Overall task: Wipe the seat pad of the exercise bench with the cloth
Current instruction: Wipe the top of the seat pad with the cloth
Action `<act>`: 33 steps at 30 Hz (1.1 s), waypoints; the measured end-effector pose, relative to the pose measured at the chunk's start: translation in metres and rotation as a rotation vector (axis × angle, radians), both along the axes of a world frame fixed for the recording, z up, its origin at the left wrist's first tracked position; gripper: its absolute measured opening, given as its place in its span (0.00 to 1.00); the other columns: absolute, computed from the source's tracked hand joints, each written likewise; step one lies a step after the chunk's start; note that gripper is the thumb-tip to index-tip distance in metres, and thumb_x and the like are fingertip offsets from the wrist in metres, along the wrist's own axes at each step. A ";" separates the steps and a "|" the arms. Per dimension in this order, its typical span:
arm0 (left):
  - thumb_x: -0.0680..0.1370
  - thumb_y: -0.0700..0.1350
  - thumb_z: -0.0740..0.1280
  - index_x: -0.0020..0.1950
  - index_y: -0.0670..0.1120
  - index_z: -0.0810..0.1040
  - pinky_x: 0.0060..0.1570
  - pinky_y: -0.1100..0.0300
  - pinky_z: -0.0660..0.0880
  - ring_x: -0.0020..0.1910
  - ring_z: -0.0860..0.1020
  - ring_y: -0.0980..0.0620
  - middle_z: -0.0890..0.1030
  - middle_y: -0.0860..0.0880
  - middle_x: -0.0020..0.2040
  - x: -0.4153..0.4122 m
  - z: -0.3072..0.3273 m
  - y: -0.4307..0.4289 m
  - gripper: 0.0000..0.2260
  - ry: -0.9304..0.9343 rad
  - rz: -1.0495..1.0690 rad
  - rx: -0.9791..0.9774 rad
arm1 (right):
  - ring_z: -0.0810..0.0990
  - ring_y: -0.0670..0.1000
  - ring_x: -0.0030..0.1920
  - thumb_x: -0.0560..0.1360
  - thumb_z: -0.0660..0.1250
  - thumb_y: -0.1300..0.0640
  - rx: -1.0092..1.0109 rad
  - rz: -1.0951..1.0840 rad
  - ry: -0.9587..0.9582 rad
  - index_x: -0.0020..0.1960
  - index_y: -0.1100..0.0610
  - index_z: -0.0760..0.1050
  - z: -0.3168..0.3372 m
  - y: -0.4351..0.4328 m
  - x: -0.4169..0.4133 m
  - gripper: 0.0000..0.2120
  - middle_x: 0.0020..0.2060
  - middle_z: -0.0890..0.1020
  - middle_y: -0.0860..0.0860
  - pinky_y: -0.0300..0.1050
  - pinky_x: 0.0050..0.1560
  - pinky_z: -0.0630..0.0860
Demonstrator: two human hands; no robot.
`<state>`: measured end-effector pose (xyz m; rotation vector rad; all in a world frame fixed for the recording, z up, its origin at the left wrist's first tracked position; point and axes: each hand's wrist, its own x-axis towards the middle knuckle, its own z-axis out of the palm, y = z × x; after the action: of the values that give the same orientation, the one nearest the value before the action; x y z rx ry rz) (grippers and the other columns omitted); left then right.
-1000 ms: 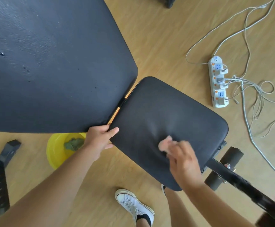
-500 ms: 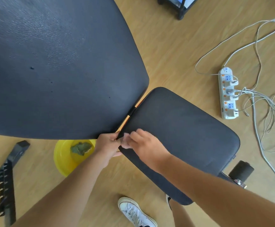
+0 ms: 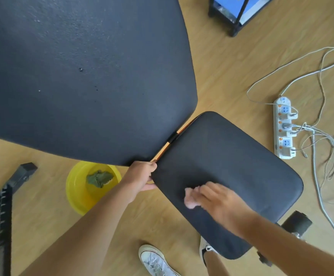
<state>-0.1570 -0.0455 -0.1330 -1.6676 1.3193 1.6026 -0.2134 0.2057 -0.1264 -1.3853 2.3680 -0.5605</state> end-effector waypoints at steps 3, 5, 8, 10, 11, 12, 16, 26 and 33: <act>0.81 0.50 0.62 0.70 0.46 0.76 0.51 0.46 0.83 0.63 0.80 0.41 0.76 0.50 0.70 0.001 0.001 -0.002 0.19 0.014 0.047 0.022 | 0.73 0.53 0.38 0.69 0.73 0.74 -0.013 -0.432 -0.014 0.50 0.59 0.86 -0.007 -0.030 -0.033 0.14 0.40 0.72 0.48 0.43 0.38 0.77; 0.80 0.57 0.58 0.70 0.46 0.76 0.57 0.42 0.81 0.63 0.79 0.40 0.78 0.52 0.70 0.003 -0.001 -0.003 0.24 0.014 0.083 0.070 | 0.72 0.56 0.36 0.67 0.73 0.76 -0.053 -0.463 -0.025 0.49 0.62 0.85 -0.013 -0.078 -0.012 0.15 0.37 0.72 0.52 0.42 0.36 0.71; 0.79 0.58 0.58 0.68 0.45 0.78 0.60 0.41 0.79 0.57 0.81 0.41 0.80 0.46 0.68 0.003 0.000 -0.006 0.25 0.036 0.119 0.093 | 0.71 0.54 0.35 0.78 0.66 0.64 -0.051 -0.099 -0.012 0.47 0.57 0.84 -0.022 -0.097 0.045 0.08 0.35 0.74 0.52 0.44 0.36 0.73; 0.80 0.57 0.58 0.71 0.43 0.76 0.56 0.44 0.80 0.56 0.81 0.40 0.79 0.45 0.68 0.003 0.004 -0.004 0.25 0.034 0.168 0.120 | 0.74 0.54 0.33 0.82 0.57 0.63 -0.091 0.093 -0.026 0.42 0.58 0.83 -0.020 -0.077 0.053 0.18 0.34 0.77 0.52 0.48 0.32 0.77; 0.81 0.55 0.58 0.71 0.42 0.76 0.53 0.46 0.81 0.55 0.82 0.40 0.79 0.44 0.67 0.001 0.006 -0.002 0.25 0.041 0.186 0.125 | 0.75 0.54 0.34 0.81 0.58 0.65 -0.095 0.101 -0.014 0.42 0.58 0.83 -0.018 -0.075 0.043 0.17 0.35 0.78 0.52 0.48 0.33 0.79; 0.82 0.54 0.58 0.71 0.42 0.75 0.52 0.47 0.81 0.54 0.81 0.39 0.79 0.43 0.67 0.000 0.008 -0.002 0.23 0.052 0.193 0.110 | 0.77 0.55 0.34 0.77 0.64 0.67 -0.083 0.049 0.005 0.44 0.58 0.84 -0.019 -0.081 0.031 0.11 0.35 0.78 0.53 0.47 0.34 0.79; 0.84 0.49 0.53 0.62 0.49 0.78 0.58 0.46 0.76 0.59 0.80 0.38 0.81 0.45 0.66 -0.003 0.014 0.000 0.16 0.070 0.157 0.108 | 0.77 0.56 0.37 0.62 0.73 0.71 -0.027 -0.245 -0.085 0.45 0.60 0.85 -0.016 -0.133 0.004 0.14 0.37 0.78 0.54 0.46 0.34 0.77; 0.70 0.60 0.76 0.43 0.47 0.84 0.32 0.73 0.69 0.35 0.78 0.56 0.80 0.56 0.34 0.013 -0.004 0.005 0.17 0.153 -0.499 -0.288 | 0.71 0.46 0.22 0.77 0.73 0.52 0.315 -0.637 -0.474 0.31 0.61 0.74 0.005 -0.108 -0.214 0.20 0.17 0.71 0.44 0.32 0.22 0.62; 0.70 0.58 0.77 0.71 0.40 0.76 0.49 0.60 0.76 0.52 0.83 0.46 0.86 0.44 0.56 0.011 -0.003 0.009 0.35 0.147 -0.453 -0.316 | 0.75 0.54 0.36 0.74 0.72 0.41 0.446 -0.782 -0.551 0.44 0.72 0.80 0.021 0.018 -0.190 0.30 0.31 0.78 0.63 0.43 0.38 0.68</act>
<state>-0.1465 -0.0364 -0.1363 -1.2959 1.9443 1.3133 -0.4032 0.2236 -0.1056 -0.0561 2.2785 -0.4676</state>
